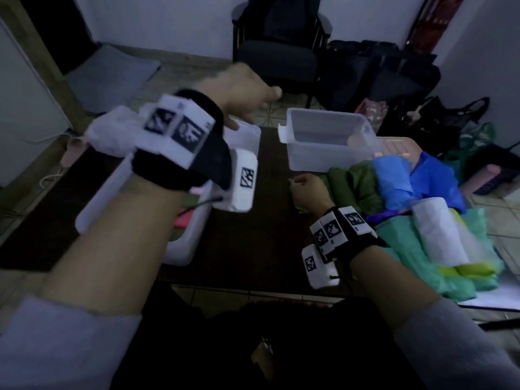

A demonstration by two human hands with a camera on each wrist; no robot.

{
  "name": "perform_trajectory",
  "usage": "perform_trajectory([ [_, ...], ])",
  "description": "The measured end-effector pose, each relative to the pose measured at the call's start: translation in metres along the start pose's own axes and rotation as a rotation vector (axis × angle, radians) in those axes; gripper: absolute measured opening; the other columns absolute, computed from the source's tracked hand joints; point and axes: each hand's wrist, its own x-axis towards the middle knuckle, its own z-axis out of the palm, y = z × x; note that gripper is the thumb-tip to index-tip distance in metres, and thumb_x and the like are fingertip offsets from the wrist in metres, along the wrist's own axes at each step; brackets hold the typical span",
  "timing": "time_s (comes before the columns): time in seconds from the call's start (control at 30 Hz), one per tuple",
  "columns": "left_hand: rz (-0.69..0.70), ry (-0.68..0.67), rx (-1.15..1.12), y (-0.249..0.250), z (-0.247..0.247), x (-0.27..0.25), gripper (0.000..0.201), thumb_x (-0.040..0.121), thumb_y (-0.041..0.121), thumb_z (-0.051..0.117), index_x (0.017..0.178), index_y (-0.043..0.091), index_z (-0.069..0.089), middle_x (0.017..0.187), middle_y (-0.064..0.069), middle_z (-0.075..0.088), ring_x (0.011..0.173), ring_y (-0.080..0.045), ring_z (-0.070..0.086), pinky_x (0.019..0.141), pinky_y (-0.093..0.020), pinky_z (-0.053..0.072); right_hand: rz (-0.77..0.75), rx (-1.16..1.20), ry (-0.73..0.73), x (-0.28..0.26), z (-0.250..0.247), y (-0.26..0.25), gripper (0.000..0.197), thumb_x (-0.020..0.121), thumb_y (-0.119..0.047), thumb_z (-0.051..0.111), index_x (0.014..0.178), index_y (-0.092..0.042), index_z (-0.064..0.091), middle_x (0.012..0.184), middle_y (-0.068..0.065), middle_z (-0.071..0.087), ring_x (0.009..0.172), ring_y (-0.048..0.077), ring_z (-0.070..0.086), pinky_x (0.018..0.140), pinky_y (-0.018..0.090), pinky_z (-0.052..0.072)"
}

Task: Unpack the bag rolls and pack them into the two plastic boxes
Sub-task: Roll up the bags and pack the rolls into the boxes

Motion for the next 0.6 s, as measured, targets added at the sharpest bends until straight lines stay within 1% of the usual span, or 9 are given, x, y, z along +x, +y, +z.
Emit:
perform_trajectory([
  [0.07, 0.053, -0.052, 0.094, 0.002, 0.04, 0.002, 0.037, 0.096, 0.036, 0.046, 0.124, 0.012, 0.055, 0.115, -0.007, 0.058, 0.1, -0.022, 0.057, 0.078, -0.029, 0.045, 0.005, -0.21, 0.074, 0.004, -0.021, 0.017, 0.038, 0.091, -0.011, 0.045, 0.129, -0.005, 0.049, 0.133, 0.018, 0.047, 0.121, 0.034, 0.046, 0.099, 0.037, 0.039],
  [0.13, 0.039, -0.133, 0.17, -0.011, 0.084, 0.005, 0.037, 0.095, 0.033, 0.047, 0.123, 0.011, 0.056, 0.119, -0.009, 0.057, 0.1, -0.022, 0.054, 0.073, -0.024, 0.04, 0.027, -0.363, 0.152, 0.007, -0.037, 0.032, 0.04, 0.091, -0.011, 0.043, 0.131, -0.007, 0.044, 0.136, 0.02, 0.038, 0.126, 0.037, 0.037, 0.101, 0.041, 0.035],
  [0.17, 0.006, -0.187, 0.205, -0.023, 0.106, 0.006, 0.038, 0.095, 0.034, 0.048, 0.123, 0.01, 0.056, 0.123, -0.01, 0.056, 0.105, -0.024, 0.054, 0.076, -0.025, 0.04, 0.043, -0.419, 0.18, 0.007, -0.044, 0.037, 0.041, 0.091, -0.012, 0.043, 0.131, -0.007, 0.042, 0.137, 0.02, 0.036, 0.127, 0.037, 0.035, 0.101, 0.043, 0.035],
  [0.23, -0.091, -0.273, 0.287, -0.052, 0.144, 0.004, 0.045, 0.094, 0.038, 0.049, 0.129, 0.009, 0.051, 0.133, -0.012, 0.051, 0.117, -0.027, 0.051, 0.091, -0.03, 0.042, 0.069, -0.512, 0.195, 0.007, -0.053, 0.047, 0.041, 0.092, -0.014, 0.042, 0.132, -0.007, 0.039, 0.139, 0.019, 0.034, 0.128, 0.037, 0.034, 0.1, 0.045, 0.035],
  [0.3, -0.169, -0.314, 0.342, -0.081, 0.173, -0.001, 0.05, 0.094, 0.039, 0.048, 0.135, 0.01, 0.044, 0.14, -0.013, 0.043, 0.125, -0.03, 0.045, 0.101, -0.035, 0.04, 0.074, -0.579, 0.178, 0.01, -0.055, 0.055, 0.04, 0.094, -0.014, 0.041, 0.133, -0.007, 0.038, 0.14, 0.018, 0.034, 0.128, 0.036, 0.034, 0.097, 0.044, 0.038],
  [0.37, -0.187, -0.307, 0.361, -0.103, 0.192, -0.01, 0.052, 0.095, 0.038, 0.047, 0.139, 0.011, 0.039, 0.148, -0.014, 0.032, 0.133, -0.03, 0.035, 0.108, -0.04, 0.033, 0.037, -0.645, 0.17, 0.015, -0.054, 0.06, 0.038, 0.095, -0.013, 0.039, 0.132, -0.006, 0.04, 0.138, 0.019, 0.036, 0.127, 0.035, 0.036, 0.093, 0.042, 0.042],
  [0.47, -0.15, -0.237, 0.405, -0.117, 0.204, -0.021, 0.056, 0.096, 0.038, 0.043, 0.144, 0.013, 0.029, 0.157, -0.013, 0.008, 0.144, -0.03, 0.009, 0.117, -0.042, 0.015, -0.003, -0.735, 0.183, 0.023, -0.049, 0.064, 0.037, 0.096, -0.012, 0.038, 0.132, -0.004, 0.041, 0.136, 0.02, 0.041, 0.125, 0.036, 0.038, 0.091, 0.041, 0.043],
  [0.53, -0.146, -0.195, 0.43, -0.119, 0.206, -0.024, 0.06, 0.097, 0.041, 0.04, 0.147, 0.015, 0.021, 0.157, -0.013, -0.001, 0.145, -0.029, -0.003, 0.118, -0.044, 0.005, -0.004, -0.753, 0.195, 0.029, -0.046, 0.063, 0.036, 0.096, -0.013, 0.039, 0.13, -0.004, 0.042, 0.134, 0.02, 0.044, 0.123, 0.036, 0.04, 0.089, 0.041, 0.044],
  [0.6, -0.144, -0.178, 0.442, -0.121, 0.206, -0.024, 0.063, 0.097, 0.044, 0.036, 0.149, 0.017, 0.014, 0.157, -0.012, -0.008, 0.145, -0.028, -0.01, 0.116, -0.045, -0.001, -0.002, -0.747, 0.219, 0.033, -0.044, 0.062, 0.035, 0.096, -0.014, 0.04, 0.129, -0.002, 0.043, 0.132, 0.021, 0.046, 0.122, 0.037, 0.043, 0.09, 0.04, 0.044],
])
